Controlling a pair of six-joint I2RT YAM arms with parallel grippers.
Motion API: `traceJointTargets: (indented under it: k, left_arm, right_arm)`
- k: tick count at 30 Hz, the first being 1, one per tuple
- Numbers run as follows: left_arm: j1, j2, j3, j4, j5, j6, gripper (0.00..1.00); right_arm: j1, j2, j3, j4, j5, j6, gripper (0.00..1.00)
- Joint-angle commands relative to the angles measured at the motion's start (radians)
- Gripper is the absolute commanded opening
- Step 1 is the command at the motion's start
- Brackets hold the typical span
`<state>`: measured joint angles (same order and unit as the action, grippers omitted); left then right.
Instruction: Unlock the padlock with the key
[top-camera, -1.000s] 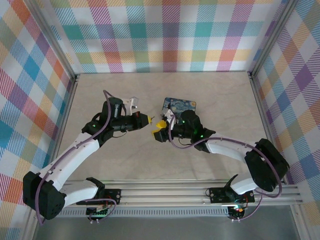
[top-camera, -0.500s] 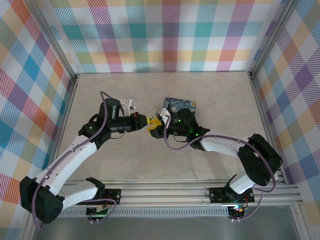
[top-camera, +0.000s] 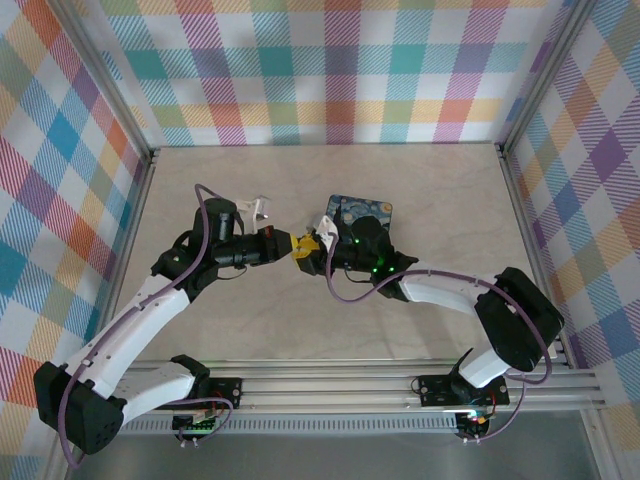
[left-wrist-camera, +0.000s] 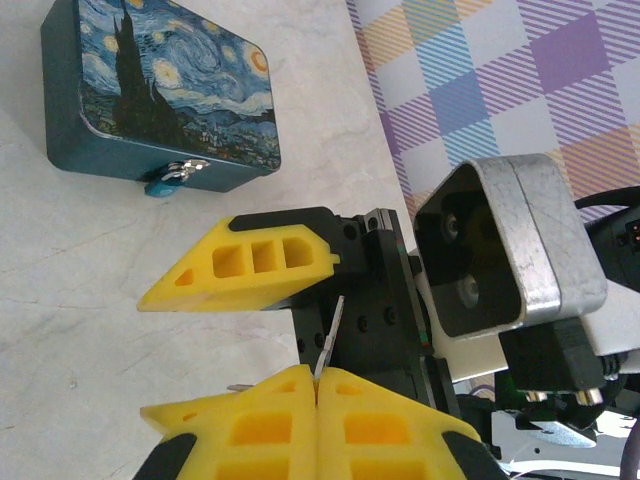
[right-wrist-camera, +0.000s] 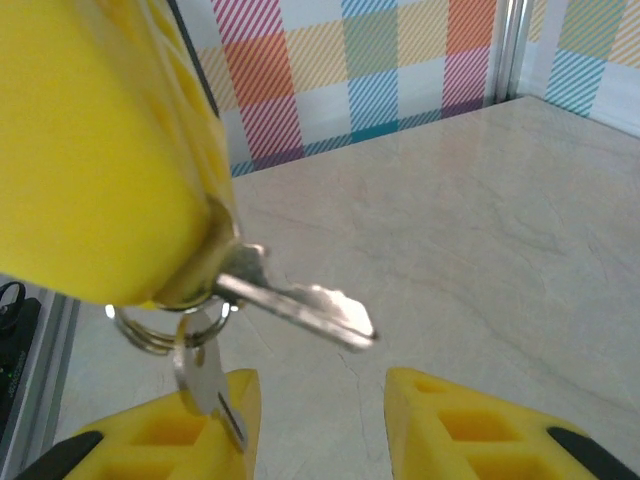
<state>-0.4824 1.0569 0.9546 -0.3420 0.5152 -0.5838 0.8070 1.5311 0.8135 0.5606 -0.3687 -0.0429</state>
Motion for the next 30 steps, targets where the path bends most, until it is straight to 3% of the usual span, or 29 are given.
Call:
traceJointTargets:
  k: [1,4,9,13,19,27,30]
  left_arm:
    - [0.000,-0.015,0.014,-0.016,0.010,-0.006,0.00]
    - [-0.001,-0.016,0.012,-0.013,0.010,-0.012,0.00]
    - [-0.001,-0.020,0.006,-0.011,0.008,-0.019,0.00]
    - [0.000,-0.021,-0.005,-0.009,0.006,-0.026,0.00]
    - [-0.001,-0.020,-0.017,-0.003,-0.006,-0.035,0.00]
    - [-0.001,-0.037,-0.037,0.010,-0.040,-0.060,0.00]
    - [-0.001,-0.039,-0.035,0.010,-0.041,-0.060,0.00]
  right_arm:
    - [0.010,-0.003,0.030,0.032,-0.024,-0.041,0.39]
    - [0.011,-0.003,0.030,0.029,-0.030,-0.048,0.39]
    - [0.012,-0.012,0.023,0.039,-0.020,-0.048,0.22]
    - [0.012,-0.022,0.019,0.048,-0.013,-0.073,0.18]
    - [0.015,-0.040,0.007,0.033,0.003,-0.107,0.00]
    - [0.023,-0.066,-0.002,-0.015,0.043,-0.142,0.00]
    - [0.025,-0.061,-0.004,-0.013,0.026,-0.146,0.07]
